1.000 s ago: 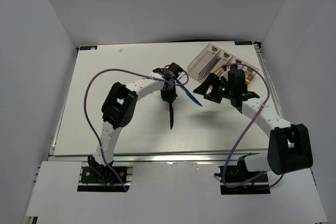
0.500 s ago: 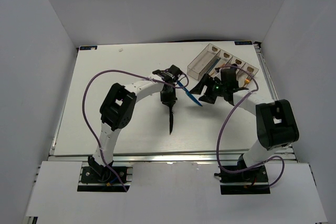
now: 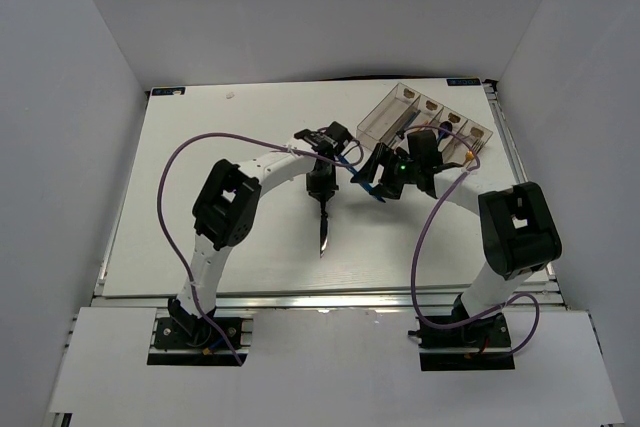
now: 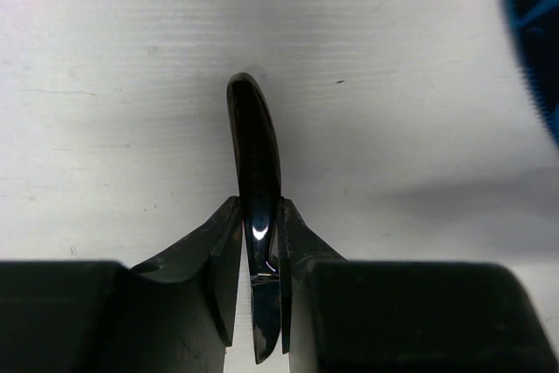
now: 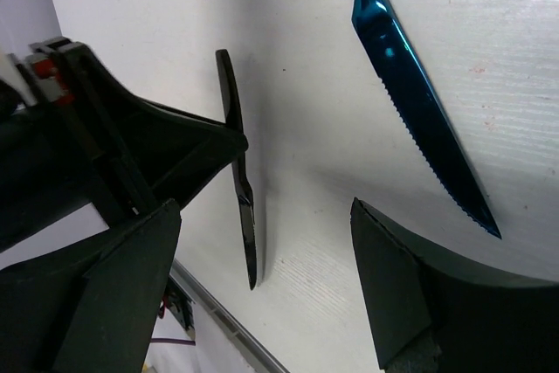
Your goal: Sort the eating utensils into containers
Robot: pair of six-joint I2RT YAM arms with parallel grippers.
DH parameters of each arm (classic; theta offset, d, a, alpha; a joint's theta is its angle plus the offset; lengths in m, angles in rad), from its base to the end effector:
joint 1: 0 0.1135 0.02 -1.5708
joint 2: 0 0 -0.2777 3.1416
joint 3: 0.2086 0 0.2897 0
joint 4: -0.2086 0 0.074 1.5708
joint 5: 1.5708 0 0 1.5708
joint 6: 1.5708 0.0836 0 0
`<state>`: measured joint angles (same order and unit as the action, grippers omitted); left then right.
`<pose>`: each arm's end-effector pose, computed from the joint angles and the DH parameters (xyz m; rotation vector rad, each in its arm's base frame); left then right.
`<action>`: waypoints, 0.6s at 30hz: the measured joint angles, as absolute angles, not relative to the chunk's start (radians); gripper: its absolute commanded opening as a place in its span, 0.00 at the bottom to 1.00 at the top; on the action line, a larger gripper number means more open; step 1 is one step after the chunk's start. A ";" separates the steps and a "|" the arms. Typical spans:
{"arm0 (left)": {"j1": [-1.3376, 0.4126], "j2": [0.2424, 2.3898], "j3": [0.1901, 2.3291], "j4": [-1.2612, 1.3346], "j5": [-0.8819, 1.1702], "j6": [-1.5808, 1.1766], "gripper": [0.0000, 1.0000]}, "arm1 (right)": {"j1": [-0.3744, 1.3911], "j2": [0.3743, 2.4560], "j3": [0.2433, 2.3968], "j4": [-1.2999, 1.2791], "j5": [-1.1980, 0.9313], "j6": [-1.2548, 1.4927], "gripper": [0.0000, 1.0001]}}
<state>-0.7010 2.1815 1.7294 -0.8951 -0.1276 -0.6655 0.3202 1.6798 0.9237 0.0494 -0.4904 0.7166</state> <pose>0.3853 -0.3113 0.1181 0.0306 2.8874 -0.0616 0.3767 0.1664 0.1428 0.2016 2.4141 1.0729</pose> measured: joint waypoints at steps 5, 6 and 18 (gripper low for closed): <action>-0.719 2.189 1.818 -0.937 -0.178 -0.654 0.00 | 0.320 1.680 0.934 0.033 -0.472 0.709 0.83; -0.721 2.189 1.827 -0.939 -0.184 -0.653 0.00 | 0.320 1.680 0.934 0.026 -0.470 0.709 0.84; -0.725 2.189 1.836 -0.965 -0.168 -0.636 0.00 | 0.320 1.744 0.964 0.069 -0.517 0.720 0.83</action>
